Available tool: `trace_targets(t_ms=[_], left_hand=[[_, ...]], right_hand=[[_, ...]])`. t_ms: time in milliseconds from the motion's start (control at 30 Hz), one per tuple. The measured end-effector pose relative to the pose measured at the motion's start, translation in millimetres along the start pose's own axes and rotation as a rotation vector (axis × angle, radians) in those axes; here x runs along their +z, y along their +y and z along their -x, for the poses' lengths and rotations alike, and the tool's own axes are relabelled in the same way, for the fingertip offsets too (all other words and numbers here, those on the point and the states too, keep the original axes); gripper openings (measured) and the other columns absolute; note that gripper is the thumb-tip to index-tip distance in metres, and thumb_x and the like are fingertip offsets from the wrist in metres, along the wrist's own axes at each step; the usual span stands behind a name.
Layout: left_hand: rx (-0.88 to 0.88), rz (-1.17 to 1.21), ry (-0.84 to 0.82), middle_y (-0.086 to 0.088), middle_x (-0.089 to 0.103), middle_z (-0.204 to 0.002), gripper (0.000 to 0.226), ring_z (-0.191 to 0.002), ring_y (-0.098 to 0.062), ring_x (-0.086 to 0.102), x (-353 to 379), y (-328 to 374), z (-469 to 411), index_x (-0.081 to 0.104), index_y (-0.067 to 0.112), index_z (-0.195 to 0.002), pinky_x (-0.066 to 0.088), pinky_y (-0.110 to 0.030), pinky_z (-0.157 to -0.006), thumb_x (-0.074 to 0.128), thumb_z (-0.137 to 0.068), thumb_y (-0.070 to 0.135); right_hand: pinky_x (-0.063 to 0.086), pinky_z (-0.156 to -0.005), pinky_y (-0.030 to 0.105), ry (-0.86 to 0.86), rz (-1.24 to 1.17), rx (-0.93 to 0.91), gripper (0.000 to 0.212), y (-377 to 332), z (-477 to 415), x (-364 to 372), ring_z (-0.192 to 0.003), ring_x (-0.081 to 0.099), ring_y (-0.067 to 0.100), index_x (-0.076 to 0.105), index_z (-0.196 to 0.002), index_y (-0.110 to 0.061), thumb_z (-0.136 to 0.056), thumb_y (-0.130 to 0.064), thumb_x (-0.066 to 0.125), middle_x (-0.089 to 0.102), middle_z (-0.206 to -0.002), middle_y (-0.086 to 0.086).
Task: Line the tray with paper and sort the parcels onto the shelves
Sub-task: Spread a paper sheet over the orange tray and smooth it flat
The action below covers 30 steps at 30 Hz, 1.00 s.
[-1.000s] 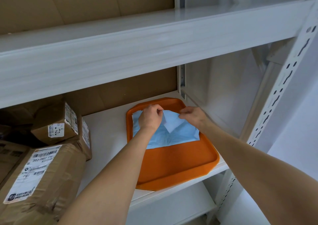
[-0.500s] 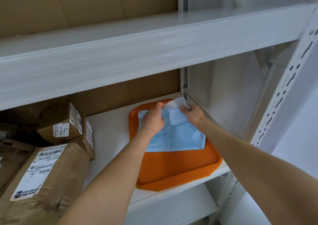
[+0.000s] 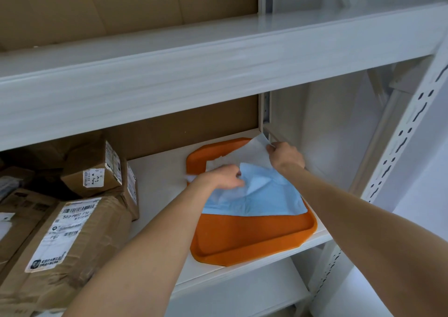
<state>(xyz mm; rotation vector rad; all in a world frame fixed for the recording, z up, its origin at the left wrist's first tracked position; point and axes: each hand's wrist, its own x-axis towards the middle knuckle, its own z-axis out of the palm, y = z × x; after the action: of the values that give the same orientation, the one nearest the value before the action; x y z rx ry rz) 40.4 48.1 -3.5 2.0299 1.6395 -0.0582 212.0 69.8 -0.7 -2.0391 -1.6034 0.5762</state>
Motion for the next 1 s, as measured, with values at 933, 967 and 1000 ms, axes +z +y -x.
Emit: trace_targets(t_ms=[933, 967, 1000], left_hand=[[-0.61, 0.788, 0.657, -0.012, 0.055, -0.116, 0.057, -0.092, -0.022, 0.064, -7, -73, 4, 0.044, 0.013, -0.128, 0.058, -0.032, -0.067, 0.074, -0.081, 0.026], [-0.571, 0.891, 0.664, -0.011, 0.059, -0.111, 0.049, -0.083, -0.02, 0.065, -6, -73, 3, 0.048, 0.013, -0.126, 0.054, -0.028, -0.057, 0.071, -0.084, 0.023], [-0.543, 1.006, 0.664, -0.008, 0.062, -0.104, 0.039, -0.074, -0.017, 0.064, -5, -73, 1, 0.051, 0.013, -0.122, 0.049, -0.024, -0.05, 0.067, -0.087, 0.02]], right_hand=[[0.048, -0.059, 0.02, 0.087, -1.127, 0.198, 0.035, -21, -20, -13, -0.066, 0.064, 0.014, 0.053, -0.126, -0.014, -0.103, -0.037, 0.041, 0.057, -0.1, -0.003], [0.05, -0.061, 0.021, 0.093, -1.135, 0.208, 0.031, -21, -21, -12, -0.066, 0.064, 0.014, 0.053, -0.122, -0.015, -0.103, -0.036, 0.042, 0.056, -0.092, -0.004], [0.052, -0.065, 0.023, 0.102, -1.144, 0.212, 0.027, -20, -23, -10, -0.068, 0.063, 0.015, 0.053, -0.12, -0.015, -0.102, -0.033, 0.045, 0.056, -0.086, -0.004]])
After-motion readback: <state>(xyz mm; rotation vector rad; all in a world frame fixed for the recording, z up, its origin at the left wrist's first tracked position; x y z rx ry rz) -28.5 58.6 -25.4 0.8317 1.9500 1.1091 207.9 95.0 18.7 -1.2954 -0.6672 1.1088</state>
